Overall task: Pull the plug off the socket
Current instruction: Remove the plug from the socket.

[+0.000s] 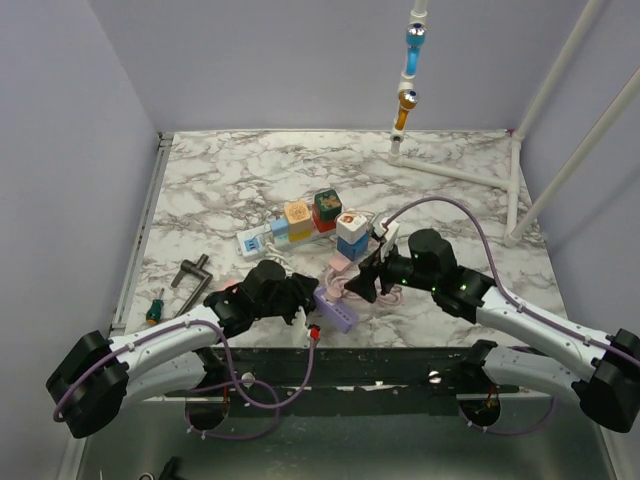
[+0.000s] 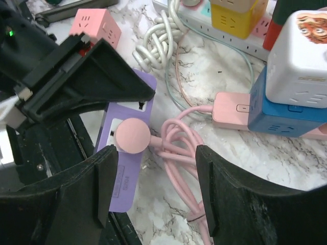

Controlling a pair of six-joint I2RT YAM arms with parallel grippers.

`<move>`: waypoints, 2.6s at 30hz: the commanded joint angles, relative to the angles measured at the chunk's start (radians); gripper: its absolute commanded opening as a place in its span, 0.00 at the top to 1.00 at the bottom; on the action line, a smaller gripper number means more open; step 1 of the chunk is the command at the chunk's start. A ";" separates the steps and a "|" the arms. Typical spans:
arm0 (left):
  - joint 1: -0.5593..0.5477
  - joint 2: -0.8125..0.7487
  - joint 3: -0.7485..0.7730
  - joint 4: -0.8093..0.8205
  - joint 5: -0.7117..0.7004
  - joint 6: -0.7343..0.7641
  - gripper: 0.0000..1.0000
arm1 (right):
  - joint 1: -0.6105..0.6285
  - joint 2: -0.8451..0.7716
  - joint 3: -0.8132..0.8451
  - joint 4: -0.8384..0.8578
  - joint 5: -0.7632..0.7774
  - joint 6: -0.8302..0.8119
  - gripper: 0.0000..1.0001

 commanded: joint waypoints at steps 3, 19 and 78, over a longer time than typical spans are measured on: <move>0.057 -0.072 0.141 0.019 0.168 -0.144 1.00 | 0.090 -0.070 -0.099 0.124 0.201 -0.178 0.29; 0.098 -0.172 0.097 -0.070 0.263 -0.048 1.00 | 0.112 0.003 -0.197 0.385 0.210 -0.290 0.31; 0.133 -0.169 0.020 -0.084 0.338 0.165 1.00 | 0.507 0.155 -0.329 1.037 0.754 -0.112 0.99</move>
